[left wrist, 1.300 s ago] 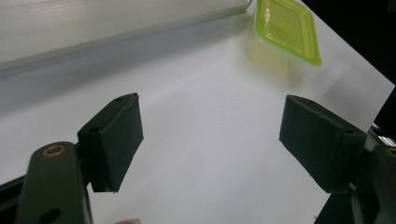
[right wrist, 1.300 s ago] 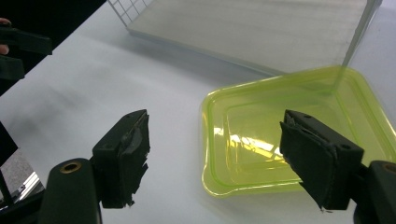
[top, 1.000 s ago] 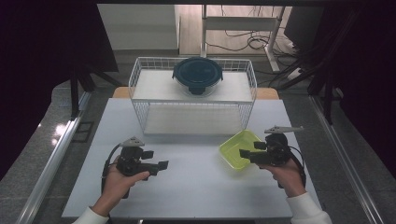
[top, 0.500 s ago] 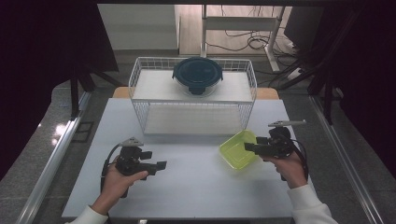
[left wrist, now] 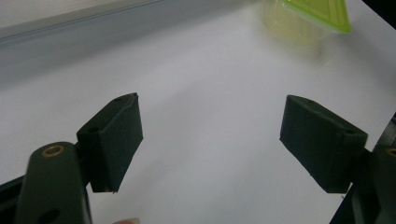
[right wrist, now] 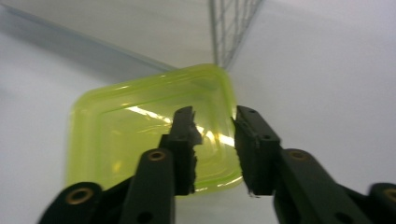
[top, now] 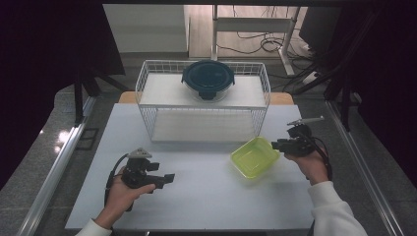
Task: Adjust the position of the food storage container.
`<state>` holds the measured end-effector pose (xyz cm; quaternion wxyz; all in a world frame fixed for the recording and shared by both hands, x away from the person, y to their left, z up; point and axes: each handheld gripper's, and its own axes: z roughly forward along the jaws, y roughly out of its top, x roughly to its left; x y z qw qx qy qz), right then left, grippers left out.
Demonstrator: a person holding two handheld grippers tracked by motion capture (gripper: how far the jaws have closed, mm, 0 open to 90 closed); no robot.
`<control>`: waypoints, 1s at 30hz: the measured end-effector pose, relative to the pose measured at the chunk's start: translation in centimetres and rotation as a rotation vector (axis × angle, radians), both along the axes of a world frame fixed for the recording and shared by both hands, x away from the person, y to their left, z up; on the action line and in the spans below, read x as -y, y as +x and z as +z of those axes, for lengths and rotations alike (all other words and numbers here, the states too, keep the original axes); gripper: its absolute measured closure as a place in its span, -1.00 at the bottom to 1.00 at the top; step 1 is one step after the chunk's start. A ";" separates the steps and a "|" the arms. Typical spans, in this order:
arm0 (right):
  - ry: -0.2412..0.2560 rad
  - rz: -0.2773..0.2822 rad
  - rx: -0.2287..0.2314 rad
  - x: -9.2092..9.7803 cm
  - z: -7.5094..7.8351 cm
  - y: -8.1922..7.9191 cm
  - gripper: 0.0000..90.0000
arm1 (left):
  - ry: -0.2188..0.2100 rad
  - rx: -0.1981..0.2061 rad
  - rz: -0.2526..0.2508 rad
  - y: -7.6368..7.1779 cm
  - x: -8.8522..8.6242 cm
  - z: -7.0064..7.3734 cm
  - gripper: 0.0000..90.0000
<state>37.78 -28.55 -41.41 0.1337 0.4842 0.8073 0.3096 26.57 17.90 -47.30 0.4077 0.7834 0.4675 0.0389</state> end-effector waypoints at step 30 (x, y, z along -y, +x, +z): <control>-0.180 0.054 -0.095 -0.6 -4.2 5.9 0.98 | -0.016 -0.015 0.025 0.0 -0.8 -0.3 -0.54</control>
